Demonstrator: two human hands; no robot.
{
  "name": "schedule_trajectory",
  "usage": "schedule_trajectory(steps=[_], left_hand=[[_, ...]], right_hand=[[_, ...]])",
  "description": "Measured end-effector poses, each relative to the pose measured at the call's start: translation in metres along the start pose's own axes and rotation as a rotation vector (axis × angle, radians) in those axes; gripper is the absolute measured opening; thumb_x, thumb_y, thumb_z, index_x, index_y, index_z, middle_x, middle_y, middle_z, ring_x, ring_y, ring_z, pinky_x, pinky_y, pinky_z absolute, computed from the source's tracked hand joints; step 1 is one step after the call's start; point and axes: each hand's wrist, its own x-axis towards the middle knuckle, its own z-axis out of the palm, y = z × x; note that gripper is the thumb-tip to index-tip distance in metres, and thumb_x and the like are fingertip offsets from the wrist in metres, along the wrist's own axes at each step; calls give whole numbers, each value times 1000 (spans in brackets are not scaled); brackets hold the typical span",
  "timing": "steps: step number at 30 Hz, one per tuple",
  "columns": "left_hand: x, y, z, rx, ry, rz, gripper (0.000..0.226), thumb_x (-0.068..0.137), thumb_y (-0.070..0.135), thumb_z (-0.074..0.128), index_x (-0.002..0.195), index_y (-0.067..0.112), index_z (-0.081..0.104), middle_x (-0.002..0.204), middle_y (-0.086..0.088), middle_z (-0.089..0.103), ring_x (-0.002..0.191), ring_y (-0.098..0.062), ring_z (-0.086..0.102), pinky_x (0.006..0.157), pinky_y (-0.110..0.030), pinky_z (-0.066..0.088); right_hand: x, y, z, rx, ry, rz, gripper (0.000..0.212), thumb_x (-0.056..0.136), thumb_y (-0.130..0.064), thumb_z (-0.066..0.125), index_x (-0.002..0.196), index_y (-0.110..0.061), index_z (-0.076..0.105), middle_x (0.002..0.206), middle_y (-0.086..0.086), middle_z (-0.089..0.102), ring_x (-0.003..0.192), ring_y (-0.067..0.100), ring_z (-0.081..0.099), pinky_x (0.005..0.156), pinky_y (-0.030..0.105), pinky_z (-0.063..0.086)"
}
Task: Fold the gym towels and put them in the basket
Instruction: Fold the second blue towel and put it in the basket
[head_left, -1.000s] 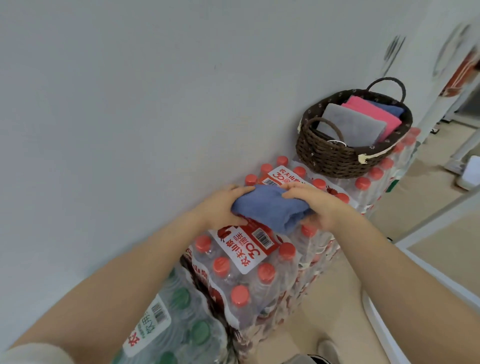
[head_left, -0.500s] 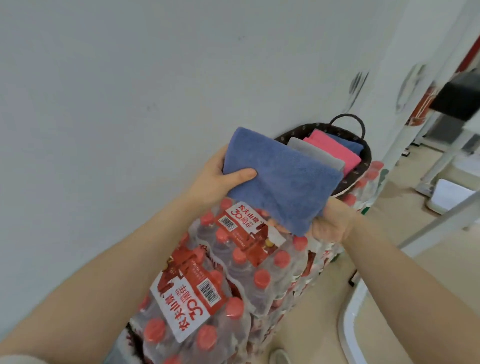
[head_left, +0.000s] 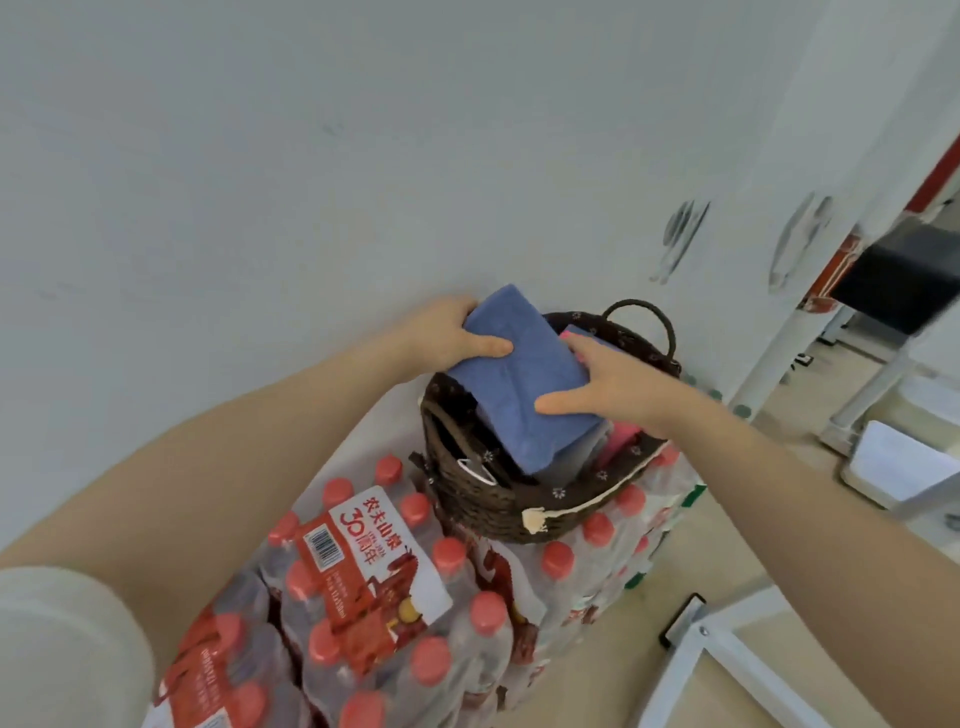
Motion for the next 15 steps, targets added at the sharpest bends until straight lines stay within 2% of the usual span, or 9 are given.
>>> schedule_trajectory(steps=[1,2,4,5,6,9,12,13,15], left_hand=[[6,-4,6,106,-34,10,31,81,27,69,103,8,59,96,-1,60,83,-15,54,59,-15,42],[12,-8,11,217,-79,10,33,80,27,70,103,6,60,96,-1,60,84,-16,54,58,-16,40],[22,-14,17,388,-196,-43,47,71,30,76,105,1,61,102,-7,64,92,-25,59,73,-22,46],[27,-15,18,450,-251,-83,52,68,31,77,106,-1,60,105,-12,65,96,-29,59,81,-30,47],[31,-14,18,519,-301,-112,52,68,29,76,106,-2,60,107,-14,64,96,-30,59,82,-33,46],[34,-10,28,861,-357,-77,45,76,31,70,108,2,59,112,-13,63,101,-30,58,82,-31,43],[30,-7,42,1161,-316,-54,45,78,46,63,104,10,61,113,-10,63,108,-27,57,93,-34,37],[31,-6,43,1183,-298,-55,43,79,47,61,100,10,62,110,-10,64,106,-27,58,92,-34,38],[28,5,37,1115,-307,-99,38,81,48,58,78,10,61,90,-8,66,94,-28,61,80,-31,41]], right_hand=[[3,7,0,-68,1,-3,70,72,-31,78,130,-17,41,126,2,52,116,20,53,95,36,46],[5,12,1,-154,-9,-16,81,73,-29,77,139,-19,31,133,1,47,121,19,49,96,32,43],[8,19,2,-380,-46,-93,97,76,-29,74,148,-21,9,141,2,41,120,20,48,94,29,41],[9,20,4,-502,-77,-141,99,78,-31,71,148,-23,2,141,5,40,114,23,51,88,30,42],[9,20,6,-625,-116,-178,97,80,-34,67,148,-27,-2,141,9,39,107,26,54,82,30,43],[5,17,14,-926,-204,-199,81,88,-41,53,146,-38,-3,146,18,27,95,33,58,76,34,43],[6,17,20,-1042,-193,-185,71,90,-44,48,147,-36,6,146,17,24,98,33,57,70,33,40],[6,18,22,-1057,-174,-168,72,89,-47,49,147,-33,9,144,17,24,99,33,56,69,33,39],[8,18,27,-1122,-132,-143,77,86,-54,50,147,-29,11,146,17,20,111,32,48,75,35,39]])
